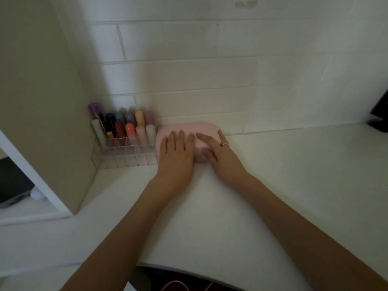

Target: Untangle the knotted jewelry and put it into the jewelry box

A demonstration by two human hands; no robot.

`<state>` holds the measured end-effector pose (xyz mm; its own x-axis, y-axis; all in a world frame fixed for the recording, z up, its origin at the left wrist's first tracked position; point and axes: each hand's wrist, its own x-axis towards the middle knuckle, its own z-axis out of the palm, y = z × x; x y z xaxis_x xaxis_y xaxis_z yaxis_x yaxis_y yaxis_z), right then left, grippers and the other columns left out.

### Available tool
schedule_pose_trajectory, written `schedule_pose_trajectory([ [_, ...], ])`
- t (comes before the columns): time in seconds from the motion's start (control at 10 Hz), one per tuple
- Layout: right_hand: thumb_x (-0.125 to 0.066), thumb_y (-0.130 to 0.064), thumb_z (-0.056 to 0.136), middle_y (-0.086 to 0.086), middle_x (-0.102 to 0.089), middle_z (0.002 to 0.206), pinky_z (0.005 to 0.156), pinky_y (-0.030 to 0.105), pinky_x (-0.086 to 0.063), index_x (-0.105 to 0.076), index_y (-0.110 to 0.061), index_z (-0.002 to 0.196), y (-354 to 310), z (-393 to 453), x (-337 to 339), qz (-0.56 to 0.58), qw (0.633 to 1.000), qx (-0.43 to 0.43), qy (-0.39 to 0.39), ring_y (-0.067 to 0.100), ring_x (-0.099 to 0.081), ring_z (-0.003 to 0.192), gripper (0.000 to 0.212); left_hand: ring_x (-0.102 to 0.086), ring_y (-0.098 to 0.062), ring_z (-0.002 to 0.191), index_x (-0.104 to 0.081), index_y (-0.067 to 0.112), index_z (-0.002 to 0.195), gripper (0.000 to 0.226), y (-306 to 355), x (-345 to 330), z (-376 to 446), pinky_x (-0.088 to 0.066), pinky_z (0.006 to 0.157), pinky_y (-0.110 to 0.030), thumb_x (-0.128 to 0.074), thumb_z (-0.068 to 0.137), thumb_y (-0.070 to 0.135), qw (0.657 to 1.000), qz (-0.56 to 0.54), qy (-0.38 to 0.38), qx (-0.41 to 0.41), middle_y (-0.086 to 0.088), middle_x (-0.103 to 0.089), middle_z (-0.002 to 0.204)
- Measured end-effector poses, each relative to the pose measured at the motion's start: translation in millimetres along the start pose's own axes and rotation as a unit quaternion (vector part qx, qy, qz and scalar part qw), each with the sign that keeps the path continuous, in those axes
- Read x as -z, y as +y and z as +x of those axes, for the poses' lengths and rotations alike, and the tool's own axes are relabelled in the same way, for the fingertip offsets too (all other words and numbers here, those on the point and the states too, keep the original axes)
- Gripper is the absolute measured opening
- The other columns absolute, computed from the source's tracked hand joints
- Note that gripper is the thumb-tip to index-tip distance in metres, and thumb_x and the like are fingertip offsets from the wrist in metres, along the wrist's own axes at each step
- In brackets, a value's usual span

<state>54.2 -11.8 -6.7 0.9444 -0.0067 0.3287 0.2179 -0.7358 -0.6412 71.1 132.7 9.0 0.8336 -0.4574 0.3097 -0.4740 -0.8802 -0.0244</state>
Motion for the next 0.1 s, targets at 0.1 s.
schedule_pose_trajectory([
  [0.1, -0.042, -0.012, 0.101, 0.017, -0.034, 0.152, 0.105, 0.017, -0.020, -0.033, -0.027, 0.146, 10.8, 3.1, 13.1, 0.089, 0.996, 0.011, -0.028, 0.028, -0.026, 0.143, 0.048, -0.014, -0.024, 0.145, -0.016, 0.016, 0.152, 0.064, -20.7, 11.8, 6.5, -0.003, 0.116, -0.026, -0.046, 0.098, 0.033, 0.994, -0.107, -0.032, -0.005, -0.010, -0.017, 0.158],
])
